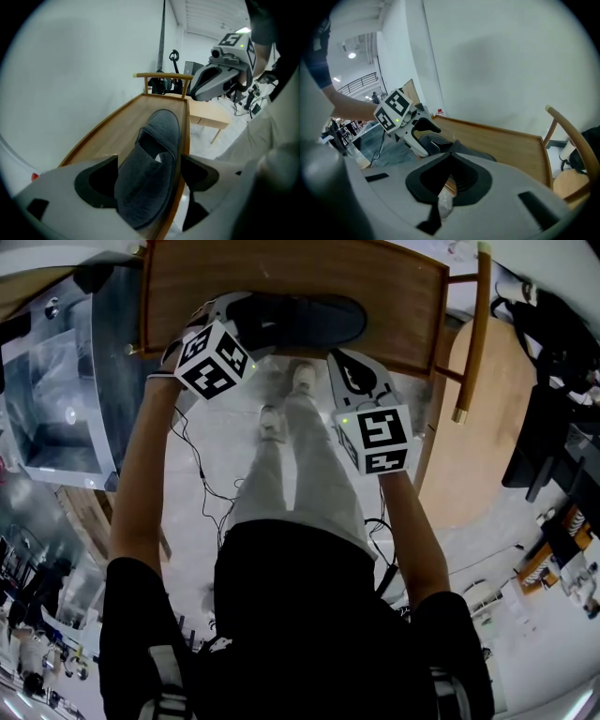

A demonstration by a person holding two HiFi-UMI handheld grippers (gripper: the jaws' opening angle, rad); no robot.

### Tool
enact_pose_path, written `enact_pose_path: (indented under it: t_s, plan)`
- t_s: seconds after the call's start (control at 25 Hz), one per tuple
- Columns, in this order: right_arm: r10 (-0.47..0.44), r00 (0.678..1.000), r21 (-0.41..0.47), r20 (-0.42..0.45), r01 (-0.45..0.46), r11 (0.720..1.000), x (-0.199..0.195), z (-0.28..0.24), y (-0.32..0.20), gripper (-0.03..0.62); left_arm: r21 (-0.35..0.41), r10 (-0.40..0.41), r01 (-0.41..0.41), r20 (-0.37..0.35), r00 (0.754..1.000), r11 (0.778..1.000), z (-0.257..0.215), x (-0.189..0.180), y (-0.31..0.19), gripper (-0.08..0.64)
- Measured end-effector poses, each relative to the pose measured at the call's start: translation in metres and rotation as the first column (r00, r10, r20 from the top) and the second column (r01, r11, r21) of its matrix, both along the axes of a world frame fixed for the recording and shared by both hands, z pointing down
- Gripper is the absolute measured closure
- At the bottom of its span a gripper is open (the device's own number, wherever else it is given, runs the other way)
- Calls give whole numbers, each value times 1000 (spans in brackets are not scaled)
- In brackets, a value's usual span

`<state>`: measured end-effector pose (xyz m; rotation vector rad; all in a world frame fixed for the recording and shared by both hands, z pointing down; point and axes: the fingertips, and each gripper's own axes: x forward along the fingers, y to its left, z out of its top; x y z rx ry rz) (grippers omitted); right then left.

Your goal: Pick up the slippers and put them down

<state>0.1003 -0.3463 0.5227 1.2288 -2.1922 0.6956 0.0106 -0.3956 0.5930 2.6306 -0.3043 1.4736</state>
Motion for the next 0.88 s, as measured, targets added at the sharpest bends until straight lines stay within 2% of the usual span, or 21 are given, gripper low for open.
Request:
enact_pose_path:
  t_s: [0.32, 0.56, 0.88]
  plan:
    - [-2, 1000, -23, 4, 2, 1000, -4, 8, 4, 592, 0, 121, -121, 74, 990, 993, 14, 7, -5, 132]
    - [-1, 1000, -35, 8, 2, 999, -6, 11, 5, 592, -23, 239, -238, 129, 962, 971, 24, 14, -1, 127]
    - [12, 1000, -37, 5, -11, 999, 1, 16, 3, 592, -76, 289, -280, 161, 944, 957, 40, 22, 4, 127]
